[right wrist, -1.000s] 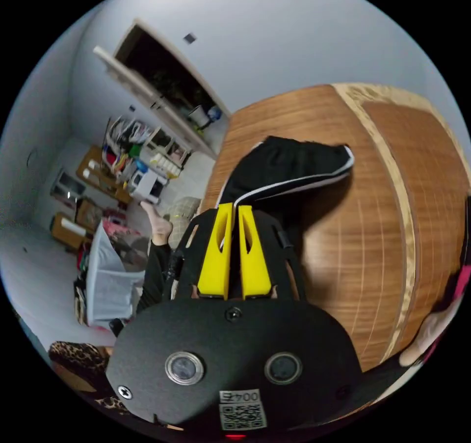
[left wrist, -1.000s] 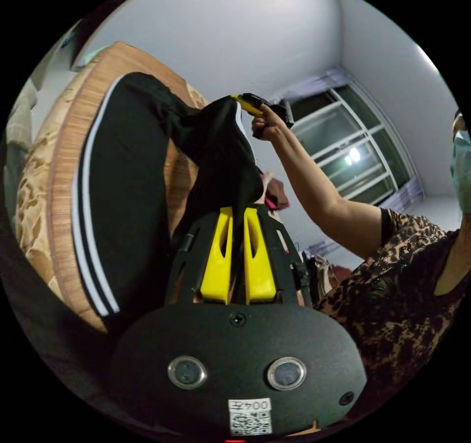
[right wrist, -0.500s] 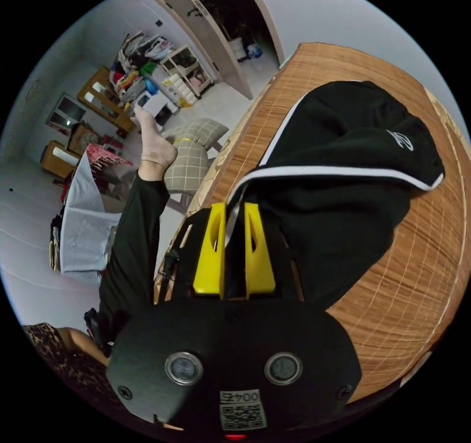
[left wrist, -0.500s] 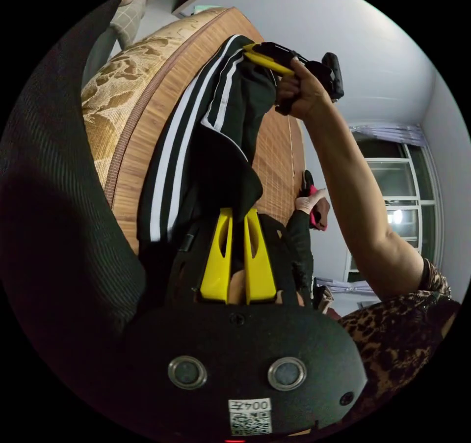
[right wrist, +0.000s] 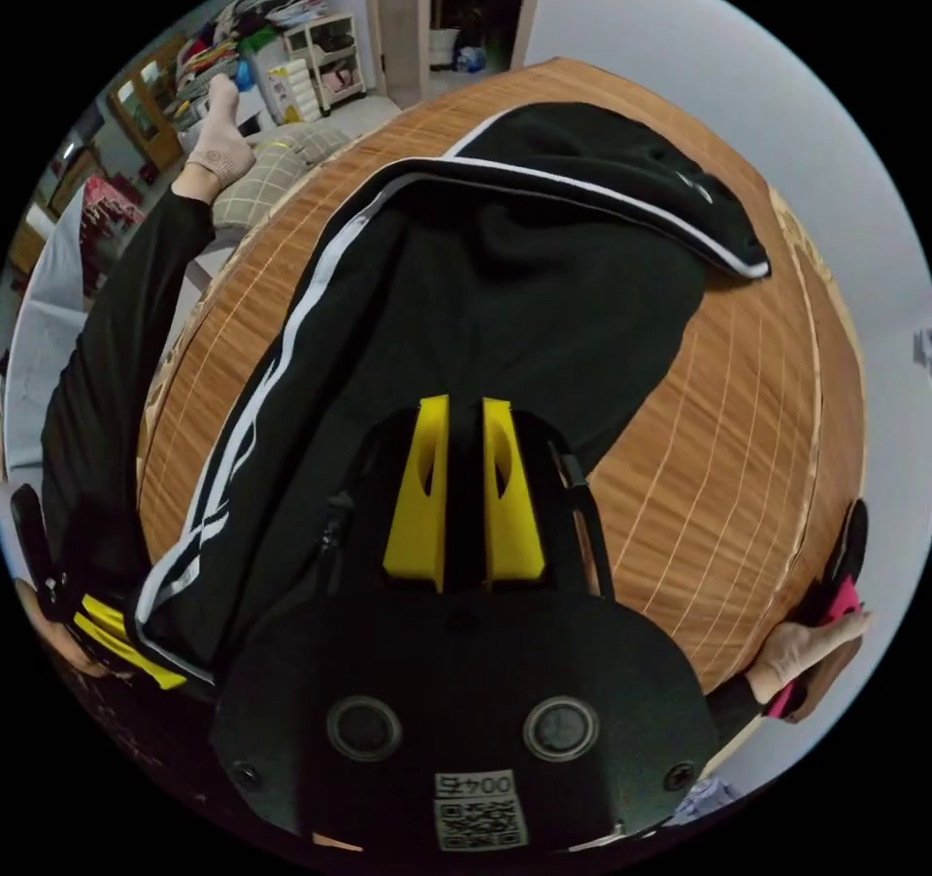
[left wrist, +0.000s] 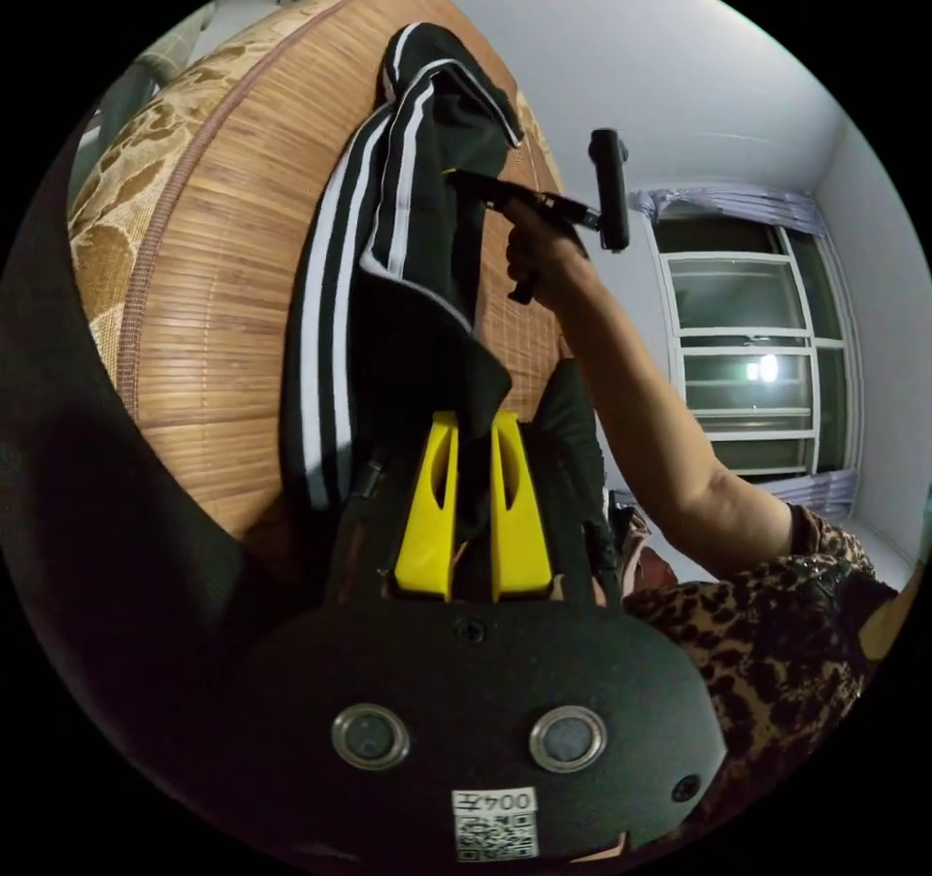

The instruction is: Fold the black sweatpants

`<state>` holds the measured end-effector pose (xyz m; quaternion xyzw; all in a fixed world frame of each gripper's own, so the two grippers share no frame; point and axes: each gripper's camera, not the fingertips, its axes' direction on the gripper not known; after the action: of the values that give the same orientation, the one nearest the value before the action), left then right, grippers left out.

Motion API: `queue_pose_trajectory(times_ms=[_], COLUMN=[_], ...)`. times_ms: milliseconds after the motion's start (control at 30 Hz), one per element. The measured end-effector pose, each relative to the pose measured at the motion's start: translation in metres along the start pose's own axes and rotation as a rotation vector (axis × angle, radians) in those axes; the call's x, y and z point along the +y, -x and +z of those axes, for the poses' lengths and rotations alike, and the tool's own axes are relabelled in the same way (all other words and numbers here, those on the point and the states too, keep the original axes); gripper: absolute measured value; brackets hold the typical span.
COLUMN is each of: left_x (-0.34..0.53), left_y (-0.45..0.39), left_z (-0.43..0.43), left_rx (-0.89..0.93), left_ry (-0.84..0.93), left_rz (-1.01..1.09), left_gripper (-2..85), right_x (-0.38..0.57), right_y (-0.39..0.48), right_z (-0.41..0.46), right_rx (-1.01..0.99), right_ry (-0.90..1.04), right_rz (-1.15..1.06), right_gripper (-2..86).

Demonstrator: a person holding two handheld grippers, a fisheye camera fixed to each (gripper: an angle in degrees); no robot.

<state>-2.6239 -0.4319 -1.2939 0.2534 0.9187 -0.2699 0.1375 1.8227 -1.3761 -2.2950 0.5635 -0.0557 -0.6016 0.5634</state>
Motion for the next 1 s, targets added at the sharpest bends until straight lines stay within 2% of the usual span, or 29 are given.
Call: queue_pose_trajectory(times_ms=[333,433,500,633,700,833,1000], left_x=[0.045,0.043,0.048,0.065,0.073,0.067,0.086], left_y=[-0.085,-0.116,-0.133,-0.168,-0.189,-0.212,-0.239], left_z=[-0.023,0.002,0.021,0.035,0.03,0.036,0.054], left_rx=[-0.064,-0.114,-0.053,-0.127,-0.22,-0.213,-0.432], left_ry=[0.057,0.263,0.439,0.64,0.604,0.492,0.71], left_rz=[0.22,0.364,0.434,0.568,0.625,0.641,0.72], left_gripper=[7.3,7.3,6.9,6.6,6.4,5.2,2.1], right_x=[0.173,0.228,0.264,0.308,0.343,0.386,0.397], right_y=[-0.06,-0.058,-0.065,-0.1,-0.151,-0.256,-0.38], right_z=[-0.025,-0.037,-0.045,-0.064,-0.092,-0.12,-0.112], right_rx=[-0.216,-0.265,-0.315,-0.477,-0.606,-0.746,-0.795], right_ry=[0.093,0.086,0.05,-0.001,-0.169,-0.41,-0.492], right_rz=[0.2,0.245,0.292,0.338,0.446,0.664,0.853], right_gripper=[6.4,6.4,6.4,6.4,7.4,9.8,12.7])
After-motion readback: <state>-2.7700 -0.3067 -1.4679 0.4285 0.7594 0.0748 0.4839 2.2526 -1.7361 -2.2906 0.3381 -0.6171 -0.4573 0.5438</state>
